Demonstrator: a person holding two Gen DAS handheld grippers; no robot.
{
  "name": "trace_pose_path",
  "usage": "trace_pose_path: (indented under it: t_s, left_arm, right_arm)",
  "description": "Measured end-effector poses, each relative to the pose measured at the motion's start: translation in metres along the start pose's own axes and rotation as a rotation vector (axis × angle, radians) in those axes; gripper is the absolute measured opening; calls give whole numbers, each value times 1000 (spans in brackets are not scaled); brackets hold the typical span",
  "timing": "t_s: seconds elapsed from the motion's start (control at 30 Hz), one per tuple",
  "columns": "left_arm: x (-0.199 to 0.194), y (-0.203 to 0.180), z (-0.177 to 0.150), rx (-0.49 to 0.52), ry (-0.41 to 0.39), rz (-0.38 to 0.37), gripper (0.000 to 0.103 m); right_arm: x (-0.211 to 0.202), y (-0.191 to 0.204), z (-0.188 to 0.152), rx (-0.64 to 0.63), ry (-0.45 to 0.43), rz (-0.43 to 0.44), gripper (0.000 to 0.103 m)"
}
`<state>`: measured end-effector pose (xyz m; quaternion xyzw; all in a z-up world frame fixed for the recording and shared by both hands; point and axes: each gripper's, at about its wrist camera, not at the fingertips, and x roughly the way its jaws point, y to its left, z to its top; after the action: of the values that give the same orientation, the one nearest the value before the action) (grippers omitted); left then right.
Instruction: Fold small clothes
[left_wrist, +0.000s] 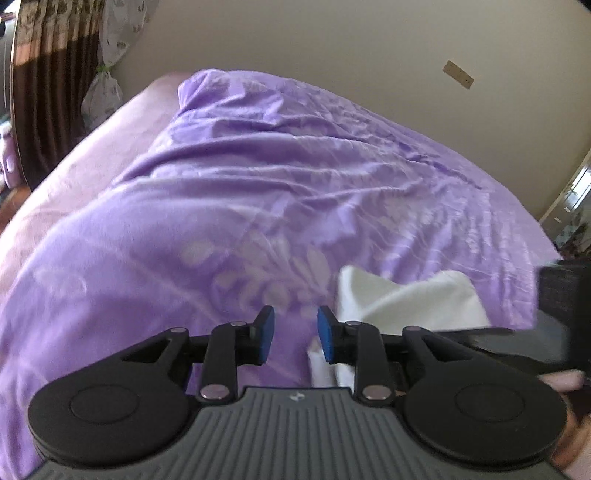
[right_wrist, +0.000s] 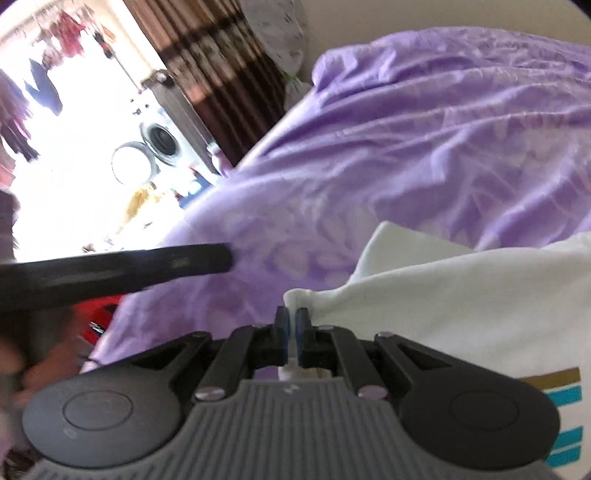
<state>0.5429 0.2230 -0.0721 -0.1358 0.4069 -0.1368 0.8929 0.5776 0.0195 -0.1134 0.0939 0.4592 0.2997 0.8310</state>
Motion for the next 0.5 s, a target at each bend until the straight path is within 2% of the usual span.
trace_pose_path:
  t_s: [0.1, 0.17, 0.2, 0.3, 0.4, 0.47, 0.5]
  left_arm:
    - [-9, -10, -10, -9, 1, -40, 31]
    - [-18, -16, -17, -25, -3, -80, 31]
    - [-23, -21, -21, -37, -6, -100, 31]
    - [-31, -45, -36, -42, -5, -140, 31]
    - [-26, -74, -55, 26, 7, -114, 31]
    - [-13, -87, -68, 40, 37, -112, 31]
    - [-5, -91, -75, 47, 51, -105, 26]
  right_arm:
    - [9, 3, 0, 2, 26, -19, 5]
    - [-1, 6, 4, 9, 11, -22, 9]
    - [-13, 9, 4, -4, -8, -26, 13]
    - [-58, 12, -2, -73, -66, -80, 13]
    - [-104, -1, -24, -104, -106, -147, 13]
    - [-126, -12, -46, -103, -102, -206, 13]
    - [-134, -18, -60, -98, -94, -234, 13]
